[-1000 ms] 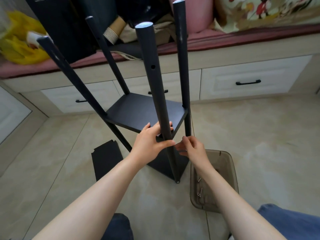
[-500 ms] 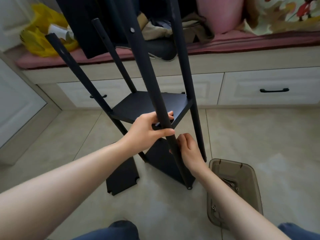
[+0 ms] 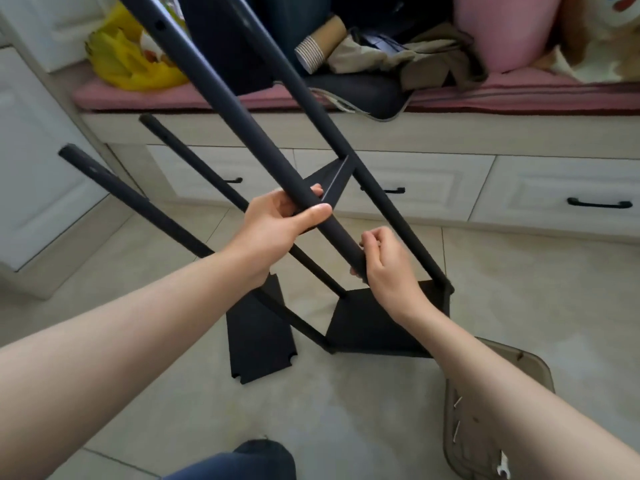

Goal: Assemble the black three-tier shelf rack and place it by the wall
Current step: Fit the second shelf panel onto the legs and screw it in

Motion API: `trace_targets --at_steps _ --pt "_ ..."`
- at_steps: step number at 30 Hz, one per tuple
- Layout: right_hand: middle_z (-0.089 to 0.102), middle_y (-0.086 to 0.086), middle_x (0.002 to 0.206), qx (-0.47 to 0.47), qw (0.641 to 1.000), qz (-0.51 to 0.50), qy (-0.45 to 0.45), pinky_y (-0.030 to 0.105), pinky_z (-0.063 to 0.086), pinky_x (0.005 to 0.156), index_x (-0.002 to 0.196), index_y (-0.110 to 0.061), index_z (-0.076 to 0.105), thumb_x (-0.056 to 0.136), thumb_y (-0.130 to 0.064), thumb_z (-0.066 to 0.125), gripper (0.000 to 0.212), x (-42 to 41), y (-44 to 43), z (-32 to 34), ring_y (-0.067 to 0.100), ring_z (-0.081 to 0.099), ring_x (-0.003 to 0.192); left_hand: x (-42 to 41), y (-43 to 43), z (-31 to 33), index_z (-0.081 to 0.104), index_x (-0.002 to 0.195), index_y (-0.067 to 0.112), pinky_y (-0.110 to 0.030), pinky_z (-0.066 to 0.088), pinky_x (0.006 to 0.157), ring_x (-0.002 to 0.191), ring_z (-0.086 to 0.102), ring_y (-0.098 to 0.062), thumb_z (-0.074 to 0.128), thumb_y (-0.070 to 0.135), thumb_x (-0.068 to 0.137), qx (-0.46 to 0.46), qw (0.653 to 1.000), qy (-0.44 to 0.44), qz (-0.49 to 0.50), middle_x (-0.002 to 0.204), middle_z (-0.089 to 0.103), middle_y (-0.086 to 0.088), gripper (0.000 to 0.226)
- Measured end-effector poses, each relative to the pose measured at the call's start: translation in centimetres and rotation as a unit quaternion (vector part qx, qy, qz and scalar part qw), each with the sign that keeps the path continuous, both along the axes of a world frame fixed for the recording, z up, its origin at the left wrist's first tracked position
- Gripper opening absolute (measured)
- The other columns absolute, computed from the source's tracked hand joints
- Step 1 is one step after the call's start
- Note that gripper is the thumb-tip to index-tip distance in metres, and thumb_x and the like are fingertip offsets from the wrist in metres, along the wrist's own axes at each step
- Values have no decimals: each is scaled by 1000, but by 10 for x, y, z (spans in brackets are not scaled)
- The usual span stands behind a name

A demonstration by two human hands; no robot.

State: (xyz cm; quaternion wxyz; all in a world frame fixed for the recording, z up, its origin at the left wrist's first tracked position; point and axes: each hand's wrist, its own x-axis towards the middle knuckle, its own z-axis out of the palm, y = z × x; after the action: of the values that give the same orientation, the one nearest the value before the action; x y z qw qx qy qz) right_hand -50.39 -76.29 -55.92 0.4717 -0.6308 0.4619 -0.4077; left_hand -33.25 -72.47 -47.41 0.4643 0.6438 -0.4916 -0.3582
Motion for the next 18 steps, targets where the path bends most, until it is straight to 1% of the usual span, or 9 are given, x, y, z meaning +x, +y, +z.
trace_targets --at_steps 2,5,8,10,12,13,15,16,18 --pt "65 9 85 -16 1000 8 20 19 50 57 99 -13 50 106 -32 39 23 8 -1 4 8 68 68 11 6 0 70 119 35 -38 45 112 111 68 -5 79 32 86 10 999 24 22 106 76 19 35" --pt "65 5 83 -49 997 24 62 19 52 62 102 -14 50 106 -33 38 23 17 0 8 9 68 71 24 19 -5 69 125 31 -39 45 112 110 68 -7 77 34 86 23 997 46 52 104 76 17 40" --pt "66 4 79 -68 993 31 88 15 51 60 105 -14 50 106 -32 38 21 21 -1 11 7 67 68 31 34 -14 69 125 30 -35 49 107 107 70 -8 78 36 81 32 994 75 74 104 77 14 45" --pt "67 4 76 -57 995 42 77 15 52 58 106 -15 49 106 -30 39 18 21 -2 12 4 68 65 33 45 -22 69 124 30 -30 51 100 104 70 -7 78 43 71 39 991 93 87 103 77 13 55" --pt "69 3 74 -54 993 58 83 14 52 59 108 -17 48 106 -30 39 16 19 -3 12 4 69 64 33 55 -29 68 124 31 -25 52 95 101 71 -6 75 47 64 49 987 106 107 101 77 13 63" --pt "70 1 72 -56 992 65 89 13 52 60 109 -18 47 106 -30 39 15 18 -3 11 3 69 65 32 59 -33 67 125 30 -28 51 99 104 69 -8 74 47 62 59 985 112 118 103 76 11 65" --pt "70 -1 70 -60 990 75 99 12 51 62 109 -19 47 106 -31 39 15 18 -2 9 4 69 67 31 64 -40 67 123 30 -40 45 110 115 64 -15 74 50 60 88 978 120 144 111 73 8 67" --pt "70 0 69 -60 990 78 104 13 51 64 109 -19 47 106 -32 39 15 18 -1 7 5 69 67 31 67 -42 67 118 30 -44 42 113 117 61 -18 75 52 58 103 974 126 156 112 71 7 64" --pt "70 0 71 -57 988 81 115 17 52 67 111 -19 48 106 -33 40 18 17 0 4 7 69 69 29 74 -46 67 104 29 -47 41 115 119 60 -21 76 54 54 129 966 141 172 112 71 4 56"
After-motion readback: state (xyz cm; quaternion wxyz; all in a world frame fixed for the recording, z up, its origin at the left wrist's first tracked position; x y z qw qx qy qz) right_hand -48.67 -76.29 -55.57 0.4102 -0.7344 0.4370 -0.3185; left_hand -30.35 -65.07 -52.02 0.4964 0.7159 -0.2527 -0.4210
